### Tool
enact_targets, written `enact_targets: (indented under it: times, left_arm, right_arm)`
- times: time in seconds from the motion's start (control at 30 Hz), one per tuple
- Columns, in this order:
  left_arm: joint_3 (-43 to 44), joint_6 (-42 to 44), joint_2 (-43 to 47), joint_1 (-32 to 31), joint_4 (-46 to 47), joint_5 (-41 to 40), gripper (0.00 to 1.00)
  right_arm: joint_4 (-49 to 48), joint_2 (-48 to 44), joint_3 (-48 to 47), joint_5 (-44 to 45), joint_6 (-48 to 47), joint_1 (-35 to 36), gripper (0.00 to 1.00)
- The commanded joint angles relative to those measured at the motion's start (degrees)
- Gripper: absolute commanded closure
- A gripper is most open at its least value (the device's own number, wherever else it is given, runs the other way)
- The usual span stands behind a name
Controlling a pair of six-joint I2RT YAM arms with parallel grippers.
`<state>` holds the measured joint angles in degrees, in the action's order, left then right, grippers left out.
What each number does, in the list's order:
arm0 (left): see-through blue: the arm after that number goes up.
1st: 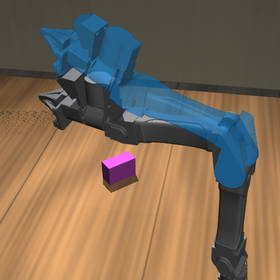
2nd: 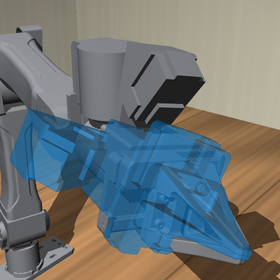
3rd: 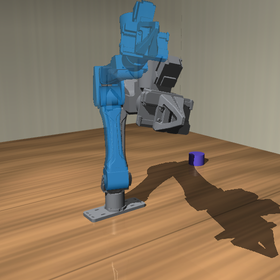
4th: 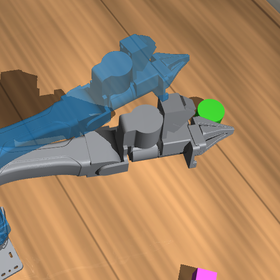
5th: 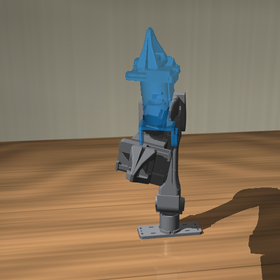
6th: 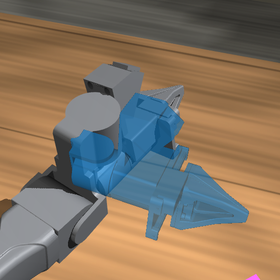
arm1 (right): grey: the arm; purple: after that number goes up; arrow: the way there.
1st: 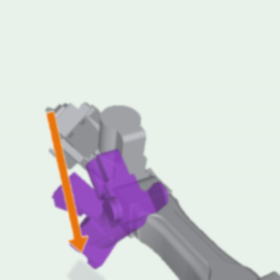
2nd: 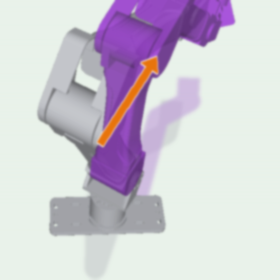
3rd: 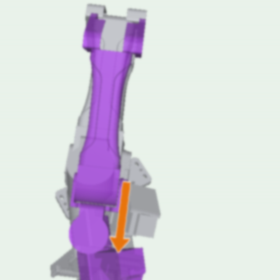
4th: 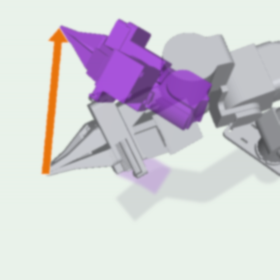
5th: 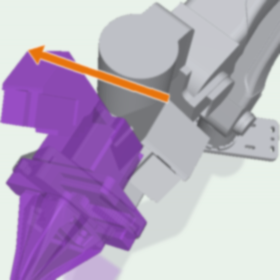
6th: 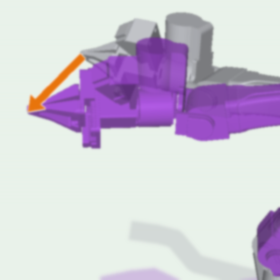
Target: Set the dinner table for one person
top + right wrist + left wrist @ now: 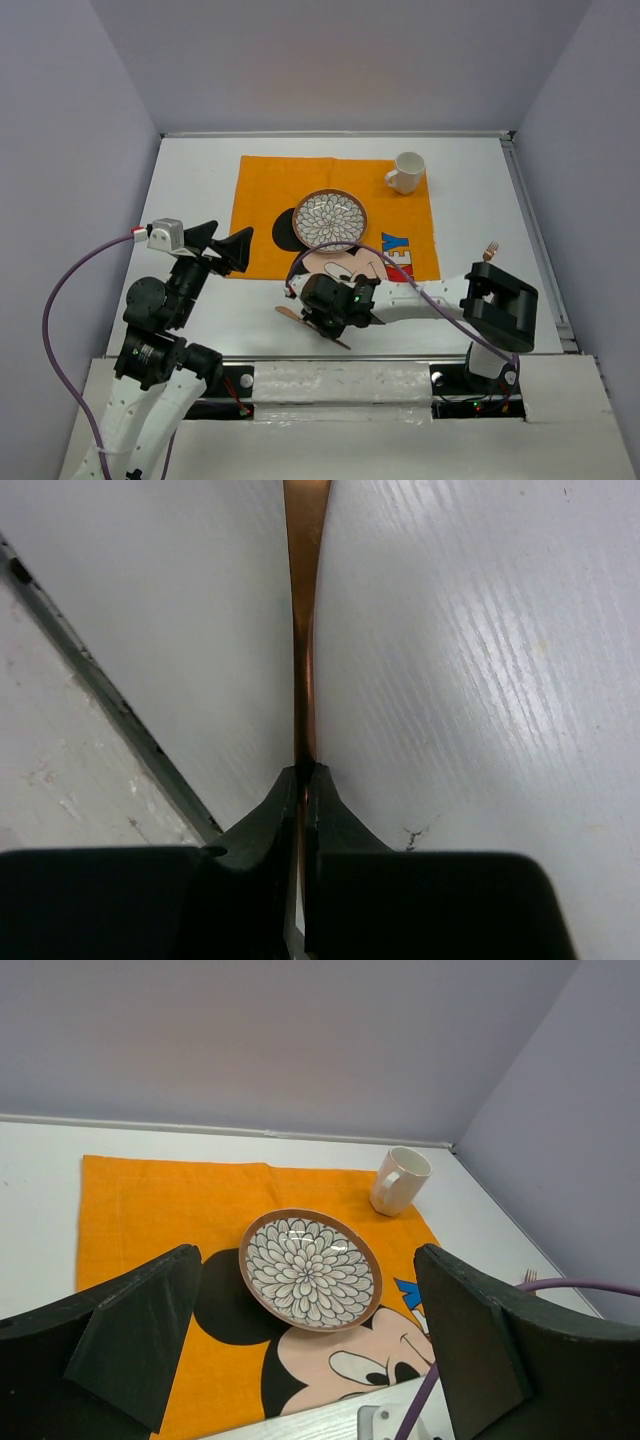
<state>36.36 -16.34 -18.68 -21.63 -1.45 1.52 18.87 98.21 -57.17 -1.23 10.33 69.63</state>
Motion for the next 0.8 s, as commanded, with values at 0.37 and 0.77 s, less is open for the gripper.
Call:
enact_targets:
  times: [0.37,0.77]
  left_arm:
    - [0.6,0.7,-0.3,0.4,3.9,1.6,0.01]
    - [0.5,0.6,0.1,-0.1,4.2,2.7,0.01]
  right_arm:
    - [-7.3,-20.9,3.6,24.3,12.3,-13.9,1.0]
    - [-8.9,-8.0,-2.2,27.9,16.8,-34.8,1.0]
